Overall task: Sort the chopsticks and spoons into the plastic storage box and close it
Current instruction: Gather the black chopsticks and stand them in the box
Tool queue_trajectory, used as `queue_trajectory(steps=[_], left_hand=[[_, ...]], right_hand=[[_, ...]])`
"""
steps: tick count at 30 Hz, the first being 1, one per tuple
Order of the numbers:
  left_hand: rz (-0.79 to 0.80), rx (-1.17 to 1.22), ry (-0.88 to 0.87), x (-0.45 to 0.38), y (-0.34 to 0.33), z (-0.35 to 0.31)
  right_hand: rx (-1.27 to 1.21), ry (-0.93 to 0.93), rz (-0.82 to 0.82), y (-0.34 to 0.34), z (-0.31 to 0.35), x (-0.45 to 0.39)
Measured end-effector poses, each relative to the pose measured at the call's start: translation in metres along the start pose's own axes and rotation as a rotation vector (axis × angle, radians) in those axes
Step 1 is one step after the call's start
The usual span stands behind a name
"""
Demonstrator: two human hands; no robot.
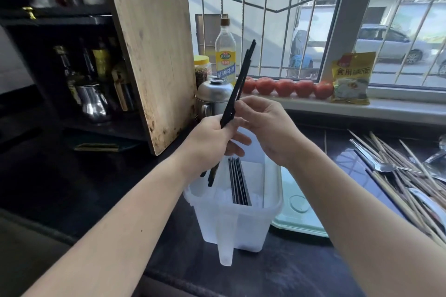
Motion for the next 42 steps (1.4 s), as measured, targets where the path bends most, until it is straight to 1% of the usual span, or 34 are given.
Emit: queue_trajectory(steps=[1, 3, 4, 5, 7, 9, 10, 12, 15, 17, 18, 19, 20, 21, 23, 24, 25, 27, 30, 33, 34, 35, 37, 38, 39, 40, 42], left_hand=[[-0.019, 0.011, 0.007, -0.001, 0.000, 0.001], [-0.099, 0.058, 0.036, -0.003, 0.003, 0.002], [-0.143, 0.097, 0.052, -0.004, 0.004, 0.003], [-0.182, 0.147, 0.063, -0.004, 0.006, 0.005], [-0.253, 0.231, 0.064, -0.005, 0.010, 0.008], [-0.300, 0.238, 0.055, -0.005, 0.012, 0.011], [-0.307, 0.229, 0.051, -0.006, 0.013, 0.012], [-0.293, 0.187, 0.043, -0.006, 0.011, 0.011], [-0.260, 0.158, 0.031, -0.005, 0.010, 0.007], [-0.248, 0.179, 0.025, -0.005, 0.009, 0.005], [-0.251, 0.184, 0.023, -0.005, 0.010, 0.005], [-0.257, 0.186, 0.020, -0.005, 0.010, 0.005], [-0.260, 0.193, 0.017, -0.006, 0.011, 0.005], [-0.259, 0.202, 0.018, -0.006, 0.011, 0.006], [-0.236, 0.223, 0.031, -0.007, 0.011, 0.007], [-0.222, 0.230, 0.043, -0.008, 0.010, 0.007], [-0.208, 0.233, 0.055, -0.008, 0.010, 0.006], [-0.179, 0.218, 0.063, -0.007, 0.009, 0.005], [-0.109, 0.151, 0.035, -0.004, 0.006, 0.003], [-0.066, 0.042, -0.004, -0.001, 0.004, 0.000], [-0.064, 0.024, -0.014, 0.000, 0.004, -0.001], [-0.073, 0.032, -0.016, 0.000, 0.004, -0.002], [-0.128, 0.092, 0.008, 0.000, 0.005, -0.001], [-0.168, 0.123, 0.024, -0.001, 0.006, -0.001], [-0.207, 0.152, 0.032, -0.002, 0.007, 0.000], [-0.245, 0.166, 0.033, -0.003, 0.008, 0.001], [-0.309, 0.111, 0.024, -0.006, 0.011, 0.005]], right_hand=[[-0.025, -0.013, -0.076, 0.001, 0.001, -0.001], [0.031, -0.074, -0.283, 0.007, -0.003, -0.005], [0.097, -0.103, -0.344, 0.007, -0.006, -0.008], [0.206, -0.118, -0.360, 0.006, -0.007, -0.009], [0.554, -0.129, -0.279, -0.001, -0.009, -0.011], [0.918, -0.168, -0.124, -0.011, -0.010, -0.011], [1.053, -0.195, -0.045, -0.015, -0.013, -0.011], [1.239, -0.266, 0.061, -0.020, -0.019, -0.010], [1.368, -0.350, 0.108, -0.023, -0.021, -0.008], [1.367, -0.354, 0.081, -0.022, -0.020, -0.009], [1.321, -0.324, 0.027, -0.020, -0.020, -0.010], [1.222, -0.277, -0.036, -0.019, -0.018, -0.012], [1.057, -0.239, -0.100, -0.016, -0.017, -0.014], [0.816, -0.211, -0.147, -0.015, -0.012, -0.014], [0.376, -0.176, -0.146, -0.015, -0.001, -0.007], [0.257, -0.138, -0.111, -0.013, 0.003, -0.004], [0.208, -0.091, -0.067, -0.011, 0.006, -0.002], [0.174, -0.027, 0.000, -0.006, 0.005, 0.001], [0.127, -0.025, -0.027, -0.001, 0.002, -0.001], [0.043, -0.043, -0.006, -0.001, 0.003, 0.000], [0.002, -0.033, -0.030, -0.001, 0.005, 0.000], [-0.048, -0.016, -0.095, 0.000, 0.007, 0.000], [-0.067, 0.013, -0.316, 0.008, 0.013, -0.001], [0.001, 0.022, -0.417, 0.013, 0.015, -0.001], [0.111, 0.024, -0.479, 0.019, 0.017, -0.002], [0.240, 0.018, -0.487, 0.022, 0.018, -0.004], [0.504, -0.054, -0.381, 0.021, 0.015, -0.005]])
Point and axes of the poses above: each hand's wrist, its own x-axis away from the middle knuckle, its own y-axis out of the back of the hand, z = x × y, the point moved 2 cm from there along -x, towards the middle knuckle, and after that the axes turned 2 degrees about -z, right-handed, at the moved point
